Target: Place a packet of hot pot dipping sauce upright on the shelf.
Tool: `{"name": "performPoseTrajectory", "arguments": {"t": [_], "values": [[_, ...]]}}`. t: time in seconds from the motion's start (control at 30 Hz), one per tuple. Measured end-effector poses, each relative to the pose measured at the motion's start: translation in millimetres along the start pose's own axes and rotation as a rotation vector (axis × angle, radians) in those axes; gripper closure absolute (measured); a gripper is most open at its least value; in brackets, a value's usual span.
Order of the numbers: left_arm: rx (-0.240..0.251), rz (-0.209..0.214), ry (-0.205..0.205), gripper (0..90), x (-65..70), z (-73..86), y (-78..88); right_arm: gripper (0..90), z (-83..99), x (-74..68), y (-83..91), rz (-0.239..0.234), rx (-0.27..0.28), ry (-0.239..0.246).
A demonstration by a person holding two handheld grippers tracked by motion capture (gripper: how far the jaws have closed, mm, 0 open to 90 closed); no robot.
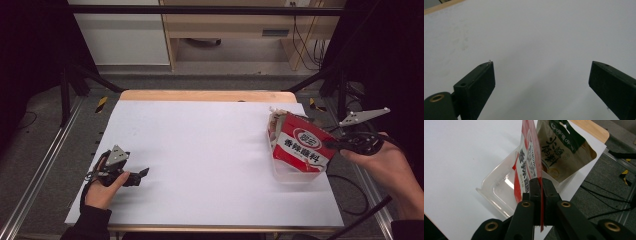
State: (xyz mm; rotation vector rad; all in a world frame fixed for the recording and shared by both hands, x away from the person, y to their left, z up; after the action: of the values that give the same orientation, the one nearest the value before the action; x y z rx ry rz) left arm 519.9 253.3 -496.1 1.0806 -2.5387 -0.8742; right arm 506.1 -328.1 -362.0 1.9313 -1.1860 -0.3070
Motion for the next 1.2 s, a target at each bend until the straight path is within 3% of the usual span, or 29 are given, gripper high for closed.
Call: {"name": "performPoseTrajectory", "arguments": {"t": [0.27, 0.4, 0.57, 0.9, 1.2], "values": [[-0.002, 0.002, 0.001, 6.9, 0.1, 0.5, -0.3, 84.5, 11.1, 2.2, -2.4, -0.004, 0.003, -0.031], [-0.006, 0.006, -0.004, 6.9, 0.7, 0.6, -0.4, 77.0, 10.5, 2.6, -4.5, 0.001, 0.012, -0.037], [-0.004, 0.005, -0.001, 6.9, 0.5, 0.6, -0.4, 60.6, 1.5, 2.4, -5.9, 0.021, 0.026, -0.045], [-0.002, 0.005, 0.000, 6.9, 0.2, 0.5, 0.5, 48.1, -12.3, -2.1, -12.7, 0.038, 0.026, -0.025], [-0.009, 0.010, -0.007, 6.9, 1.0, 0.8, -0.4, 24.5, -36.4, -2.7, -8.3, 0.090, 0.069, -0.038]]}}
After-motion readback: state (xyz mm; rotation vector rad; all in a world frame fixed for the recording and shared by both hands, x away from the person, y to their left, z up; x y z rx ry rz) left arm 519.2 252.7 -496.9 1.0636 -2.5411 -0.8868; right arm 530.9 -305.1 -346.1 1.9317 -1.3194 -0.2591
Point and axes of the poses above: each handheld gripper's, and its own axes: y roughly backward along the jaws, z roughly out of its underside, x roughly to its right, the point moved 8 cm from there along -y, roughly forward along the jaws, and after that the axes turned 8 degrees about z, right-handed, at the moved point
